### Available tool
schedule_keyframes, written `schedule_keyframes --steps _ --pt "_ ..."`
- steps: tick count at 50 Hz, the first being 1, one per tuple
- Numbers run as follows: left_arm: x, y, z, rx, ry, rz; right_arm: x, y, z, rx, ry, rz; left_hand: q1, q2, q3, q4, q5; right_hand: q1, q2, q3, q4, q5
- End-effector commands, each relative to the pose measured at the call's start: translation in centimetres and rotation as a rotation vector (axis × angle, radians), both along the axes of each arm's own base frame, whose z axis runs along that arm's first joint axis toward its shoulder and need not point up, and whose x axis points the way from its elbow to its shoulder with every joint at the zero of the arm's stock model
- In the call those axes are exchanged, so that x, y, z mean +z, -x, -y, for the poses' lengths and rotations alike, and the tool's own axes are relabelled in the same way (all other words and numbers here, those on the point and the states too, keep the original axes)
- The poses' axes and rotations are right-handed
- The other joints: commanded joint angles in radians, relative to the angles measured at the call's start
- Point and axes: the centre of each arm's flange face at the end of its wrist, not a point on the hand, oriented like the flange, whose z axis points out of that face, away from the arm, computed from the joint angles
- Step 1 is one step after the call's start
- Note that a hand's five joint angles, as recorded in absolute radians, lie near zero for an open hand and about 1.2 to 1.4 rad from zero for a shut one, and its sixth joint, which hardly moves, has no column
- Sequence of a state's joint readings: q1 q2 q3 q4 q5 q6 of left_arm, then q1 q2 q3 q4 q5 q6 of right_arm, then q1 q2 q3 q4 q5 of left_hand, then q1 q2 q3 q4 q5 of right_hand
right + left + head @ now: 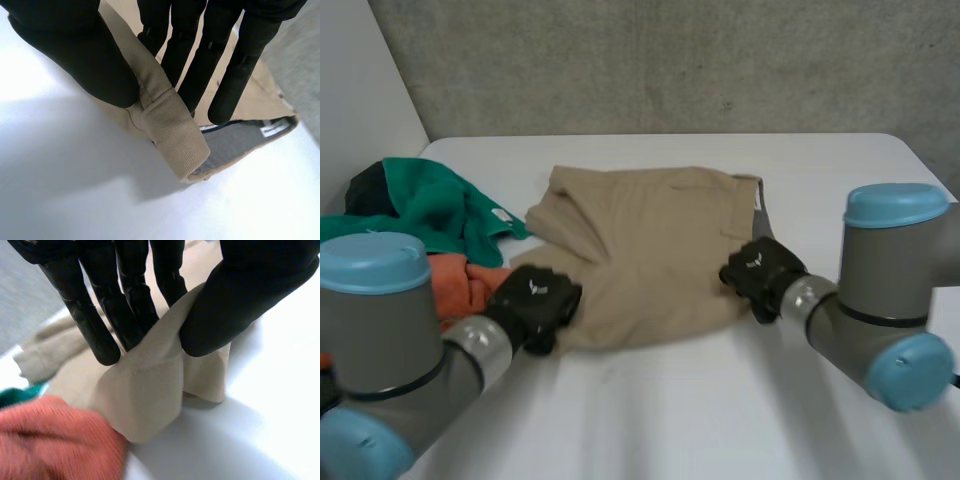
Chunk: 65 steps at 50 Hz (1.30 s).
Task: Fold the laundry.
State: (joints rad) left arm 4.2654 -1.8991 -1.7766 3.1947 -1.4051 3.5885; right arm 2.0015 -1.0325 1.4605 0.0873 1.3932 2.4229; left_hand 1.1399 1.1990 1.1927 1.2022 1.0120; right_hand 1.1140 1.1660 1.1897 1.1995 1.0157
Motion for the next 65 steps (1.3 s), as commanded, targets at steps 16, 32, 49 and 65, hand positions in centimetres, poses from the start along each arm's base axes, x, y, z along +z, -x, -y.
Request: schedule_keyframes --steps 16,32,49,65 --pt "4.1 -0.7 -5.3 -0.17 -0.122 0.287 2.5 4.0 -6.3 0.085 -0.138 -0.189 0.256 0.197 0.204 0.194 0.21 0.282 0.23 0.207 0.197 0.206" --pt "3.4 6.7 11.3 0.021 0.568 -0.019 2.4 -1.7 6.1 -0.165 0.464 0.177 0.256 0.197 0.204 0.194 0.21 0.282 0.23 0.207 0.197 0.206" --pt "0.7 8.6 12.8 0.082 0.539 -0.064 0.9 -3.0 9.6 -0.285 0.49 0.223 -0.965 -1.024 -1.018 -1.028 -1.012 -0.939 -0.991 -1.015 -1.025 -1.016" --pt "5.2 4.1 3.3 0.05 0.382 -0.138 3.5 4.1 0.2 -0.167 -0.13 0.161 -0.965 -1.024 -1.018 -1.028 -1.012 -0.488 -0.54 -0.563 -0.573 -0.564"
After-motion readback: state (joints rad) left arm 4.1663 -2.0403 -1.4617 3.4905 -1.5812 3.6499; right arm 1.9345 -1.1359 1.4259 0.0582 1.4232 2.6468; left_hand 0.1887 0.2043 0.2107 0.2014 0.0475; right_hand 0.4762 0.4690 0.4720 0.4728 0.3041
